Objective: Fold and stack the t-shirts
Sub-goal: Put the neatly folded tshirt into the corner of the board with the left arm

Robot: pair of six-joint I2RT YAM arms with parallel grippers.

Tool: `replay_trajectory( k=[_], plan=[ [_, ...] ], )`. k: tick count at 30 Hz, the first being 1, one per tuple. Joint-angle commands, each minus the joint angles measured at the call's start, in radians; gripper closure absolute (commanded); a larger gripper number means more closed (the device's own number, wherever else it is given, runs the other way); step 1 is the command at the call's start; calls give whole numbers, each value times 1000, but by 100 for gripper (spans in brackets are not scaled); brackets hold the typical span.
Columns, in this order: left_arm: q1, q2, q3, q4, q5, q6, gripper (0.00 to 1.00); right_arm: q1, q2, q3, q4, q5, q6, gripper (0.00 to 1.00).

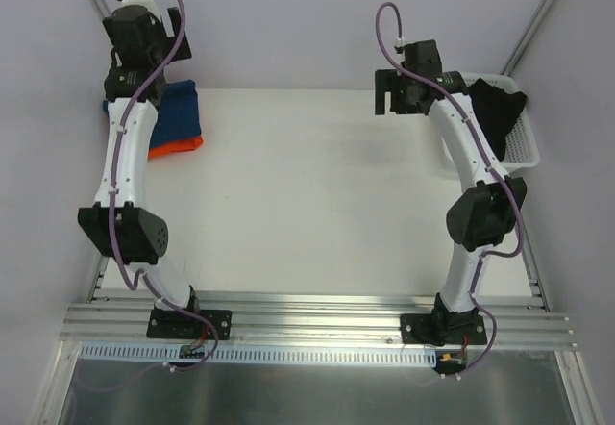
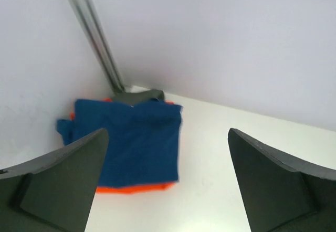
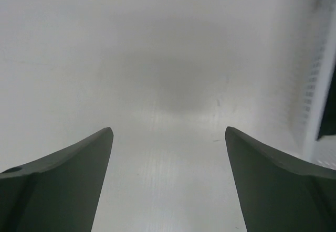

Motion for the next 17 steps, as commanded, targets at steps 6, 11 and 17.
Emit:
replay_trajectory(
  k=[6, 11, 17],
  plan=[
    [-72, -188, -408, -60, 240, -160, 1, 14, -215, -139, -226, 379, -92, 0],
    [-89, -247, -472, -62, 309, -151, 1, 9, -344, -116, -243, 390, -124, 1],
    [-89, -225, -466, -65, 323, 8, 1, -38, -487, -224, -208, 256, -89, 0]
  ],
)
